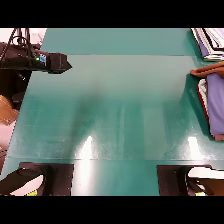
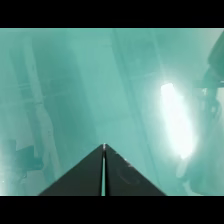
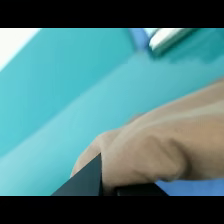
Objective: Fold the shirts.
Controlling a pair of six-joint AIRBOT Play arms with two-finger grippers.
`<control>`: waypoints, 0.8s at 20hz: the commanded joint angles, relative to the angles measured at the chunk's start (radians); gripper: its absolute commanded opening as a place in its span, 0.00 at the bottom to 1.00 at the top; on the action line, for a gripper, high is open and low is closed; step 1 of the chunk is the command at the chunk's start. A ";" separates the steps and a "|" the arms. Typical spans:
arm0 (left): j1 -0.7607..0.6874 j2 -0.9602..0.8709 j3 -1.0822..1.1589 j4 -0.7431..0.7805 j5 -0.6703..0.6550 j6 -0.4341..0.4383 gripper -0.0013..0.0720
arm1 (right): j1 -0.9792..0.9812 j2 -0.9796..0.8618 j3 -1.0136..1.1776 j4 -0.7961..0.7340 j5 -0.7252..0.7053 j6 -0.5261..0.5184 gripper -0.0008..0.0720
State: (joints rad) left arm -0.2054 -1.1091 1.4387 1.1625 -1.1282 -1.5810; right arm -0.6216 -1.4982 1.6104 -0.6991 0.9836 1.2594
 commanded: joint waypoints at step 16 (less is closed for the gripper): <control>0.000 -0.002 0.000 0.001 -0.006 0.018 0.05 | -0.159 0.231 0.047 -0.361 0.352 0.170 0.03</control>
State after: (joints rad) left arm -0.2054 -1.1099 1.4387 1.1625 -1.1294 -1.5669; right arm -0.7303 -1.3468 1.7870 -0.9466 1.2835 1.4067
